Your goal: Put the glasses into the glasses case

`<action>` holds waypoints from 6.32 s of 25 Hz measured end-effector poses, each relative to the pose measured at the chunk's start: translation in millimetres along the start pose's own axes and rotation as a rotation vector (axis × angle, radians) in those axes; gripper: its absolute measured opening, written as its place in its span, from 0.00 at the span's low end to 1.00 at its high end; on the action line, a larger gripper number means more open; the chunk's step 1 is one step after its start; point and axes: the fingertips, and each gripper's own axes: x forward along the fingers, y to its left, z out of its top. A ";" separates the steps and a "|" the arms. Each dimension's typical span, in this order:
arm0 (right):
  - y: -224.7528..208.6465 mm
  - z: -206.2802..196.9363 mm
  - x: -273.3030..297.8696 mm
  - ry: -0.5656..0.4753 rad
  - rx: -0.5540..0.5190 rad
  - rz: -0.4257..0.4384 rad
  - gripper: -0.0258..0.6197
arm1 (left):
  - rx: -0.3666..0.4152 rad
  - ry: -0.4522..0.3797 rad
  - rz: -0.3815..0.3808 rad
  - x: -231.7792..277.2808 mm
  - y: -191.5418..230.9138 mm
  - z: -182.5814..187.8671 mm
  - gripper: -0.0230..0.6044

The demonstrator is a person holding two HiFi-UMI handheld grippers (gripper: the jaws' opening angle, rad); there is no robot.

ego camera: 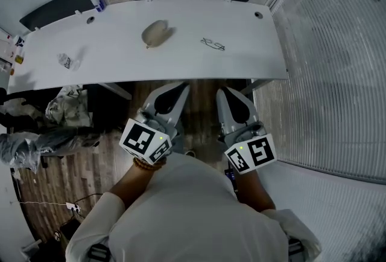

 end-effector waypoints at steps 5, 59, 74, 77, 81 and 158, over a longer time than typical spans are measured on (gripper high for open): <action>-25.9 -3.1 54.0 0.007 -0.003 -0.009 0.04 | -0.007 0.002 -0.001 35.3 47.8 2.3 0.04; -186.4 -107.4 211.4 0.309 -0.024 -0.078 0.04 | -0.133 0.256 -0.082 214.9 181.2 -94.9 0.04; -232.5 -224.2 249.9 0.569 -0.247 0.006 0.08 | -0.192 0.388 -0.057 258.5 235.3 -195.2 0.04; -239.7 -249.8 252.7 0.621 -0.301 0.029 0.08 | -0.208 0.411 -0.047 264.1 245.2 -216.3 0.04; -254.0 -291.0 249.9 0.696 -0.388 0.047 0.12 | -0.227 0.443 -0.044 271.2 252.7 -250.2 0.04; -88.3 -179.2 286.0 0.521 -0.850 0.485 0.07 | -0.236 0.248 0.346 118.4 291.5 -122.1 0.04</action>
